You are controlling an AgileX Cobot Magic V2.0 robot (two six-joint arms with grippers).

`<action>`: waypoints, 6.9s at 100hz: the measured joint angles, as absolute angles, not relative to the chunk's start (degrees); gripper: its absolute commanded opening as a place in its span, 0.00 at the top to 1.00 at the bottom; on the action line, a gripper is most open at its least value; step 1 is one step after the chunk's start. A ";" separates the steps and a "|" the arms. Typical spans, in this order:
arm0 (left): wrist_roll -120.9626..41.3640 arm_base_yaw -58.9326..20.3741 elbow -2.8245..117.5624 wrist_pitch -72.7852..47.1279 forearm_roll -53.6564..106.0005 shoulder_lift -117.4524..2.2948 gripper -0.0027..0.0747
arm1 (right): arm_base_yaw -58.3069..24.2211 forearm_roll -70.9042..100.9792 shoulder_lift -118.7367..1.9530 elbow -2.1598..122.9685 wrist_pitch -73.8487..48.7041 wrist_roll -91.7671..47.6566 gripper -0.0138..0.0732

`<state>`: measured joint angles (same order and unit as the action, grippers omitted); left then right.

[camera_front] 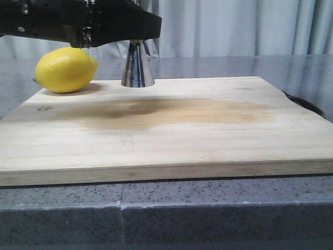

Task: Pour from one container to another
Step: 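Tilt the beaker with the right gripper, pouring liquid into the jigger, then return the beaker upright to the board and open the right gripper, then lower the filled jigger onto the board with the left gripper, then open the left gripper and withdraw it from the jigger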

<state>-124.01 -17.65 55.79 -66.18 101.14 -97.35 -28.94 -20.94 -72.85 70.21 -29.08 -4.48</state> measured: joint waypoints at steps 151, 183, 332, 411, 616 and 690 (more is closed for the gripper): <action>-124.01 -17.65 55.79 -66.18 101.00 -97.35 0.68 | -18.70 -4.91 -91.96 32.73 42.44 -3.44 0.55; -123.92 -17.65 55.79 -66.18 101.00 -97.35 0.68 | -18.70 -4.91 -91.96 32.73 42.47 -6.23 0.47; -123.92 -17.65 55.79 -66.18 101.00 -97.35 0.68 | -21.47 -1.39 -48.49 32.73 -20.70 0.53 0.20; -124.63 -17.65 55.79 -66.18 101.00 -99.02 0.68 | -21.47 -1.39 -48.49 32.73 -21.98 0.69 0.20; -129.59 -17.65 56.62 -64.47 101.08 -102.60 0.68 | -21.47 -1.39 -48.49 32.73 -18.68 0.73 0.20; -127.93 -17.65 56.72 -63.04 100.52 -102.41 0.24 | -21.47 -1.39 -48.40 32.73 -18.09 0.73 0.20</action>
<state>-127.93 -17.65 56.72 -63.04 100.52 -102.41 -21.47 -1.39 -48.40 32.73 -18.09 0.73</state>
